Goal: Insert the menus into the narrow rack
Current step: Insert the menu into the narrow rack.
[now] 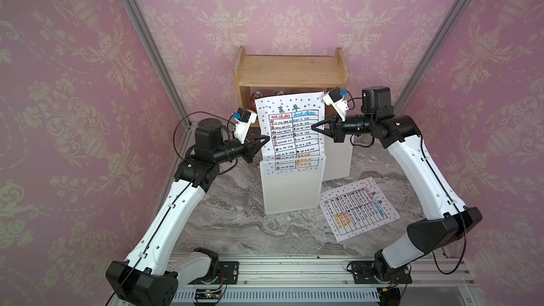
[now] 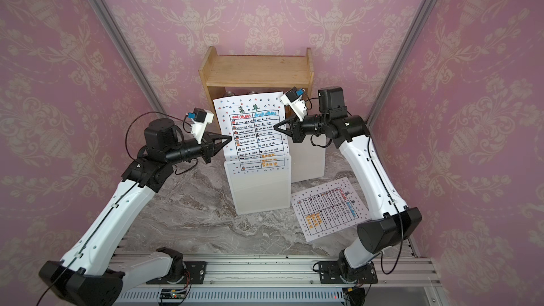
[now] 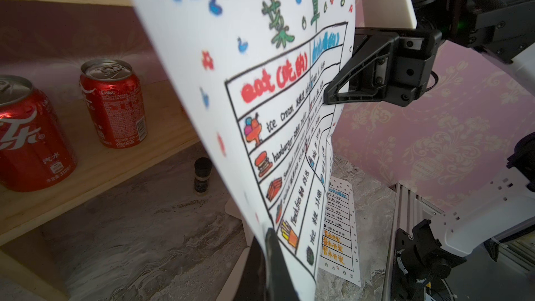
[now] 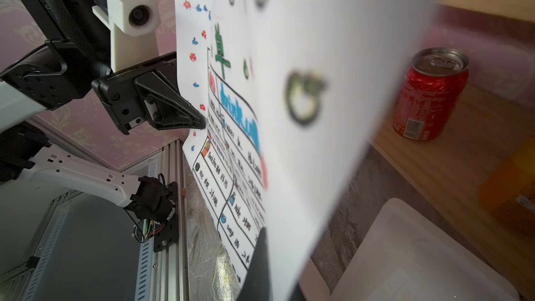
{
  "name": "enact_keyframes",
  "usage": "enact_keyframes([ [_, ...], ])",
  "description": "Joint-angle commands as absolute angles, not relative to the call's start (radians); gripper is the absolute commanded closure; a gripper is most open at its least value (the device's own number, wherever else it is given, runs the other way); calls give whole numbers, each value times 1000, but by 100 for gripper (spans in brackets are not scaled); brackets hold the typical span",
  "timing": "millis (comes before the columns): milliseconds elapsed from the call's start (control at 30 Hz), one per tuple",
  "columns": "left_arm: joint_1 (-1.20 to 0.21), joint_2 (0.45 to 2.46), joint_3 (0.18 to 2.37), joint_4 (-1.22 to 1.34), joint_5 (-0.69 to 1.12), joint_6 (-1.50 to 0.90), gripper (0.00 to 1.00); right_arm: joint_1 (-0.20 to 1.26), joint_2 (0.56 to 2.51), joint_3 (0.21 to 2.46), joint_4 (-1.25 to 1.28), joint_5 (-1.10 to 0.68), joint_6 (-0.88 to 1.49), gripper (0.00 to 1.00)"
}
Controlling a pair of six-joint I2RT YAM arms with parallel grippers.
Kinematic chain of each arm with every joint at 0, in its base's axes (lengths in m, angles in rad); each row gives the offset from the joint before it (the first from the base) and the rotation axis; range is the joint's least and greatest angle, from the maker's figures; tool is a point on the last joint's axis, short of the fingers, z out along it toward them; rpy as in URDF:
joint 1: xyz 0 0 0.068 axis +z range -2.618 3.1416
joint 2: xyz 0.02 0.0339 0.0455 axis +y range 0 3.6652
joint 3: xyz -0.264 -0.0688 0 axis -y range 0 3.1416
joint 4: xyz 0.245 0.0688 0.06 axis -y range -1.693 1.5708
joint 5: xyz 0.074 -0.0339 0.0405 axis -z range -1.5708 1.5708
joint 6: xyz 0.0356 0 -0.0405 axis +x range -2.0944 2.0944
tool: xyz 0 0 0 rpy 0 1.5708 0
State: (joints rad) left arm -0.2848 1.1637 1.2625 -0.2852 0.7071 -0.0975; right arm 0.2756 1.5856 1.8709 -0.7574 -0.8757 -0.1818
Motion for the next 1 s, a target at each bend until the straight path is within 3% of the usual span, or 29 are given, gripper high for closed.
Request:
enact_keyframes([
  [0,-281,1134,1229,-268,707,-131,97,268,1560,1855,-749,-875,-174,97],
  [133,-281,1134,1219,-257,707,-134,95,268,1545,1829,-718,-874,-158,97],
  [167,-281,1137,1220,-257,706,-134,90,268,1548,1829,-717,-874,-157,97],
  [300,-282,1137,1226,-258,700,-130,56,272,1548,1824,-719,-883,-155,96],
  [367,-282,1137,1233,-255,694,-123,51,276,1539,1804,-714,-885,-151,97],
  [600,-282,1173,1283,-255,690,-101,51,278,1488,1714,-669,-861,-142,95],
  [767,-282,1202,1313,-255,703,-99,61,278,1483,1728,-674,-854,-145,90],
  [967,-281,1191,1295,-245,706,-101,77,278,1528,1811,-704,-853,-155,75],
])
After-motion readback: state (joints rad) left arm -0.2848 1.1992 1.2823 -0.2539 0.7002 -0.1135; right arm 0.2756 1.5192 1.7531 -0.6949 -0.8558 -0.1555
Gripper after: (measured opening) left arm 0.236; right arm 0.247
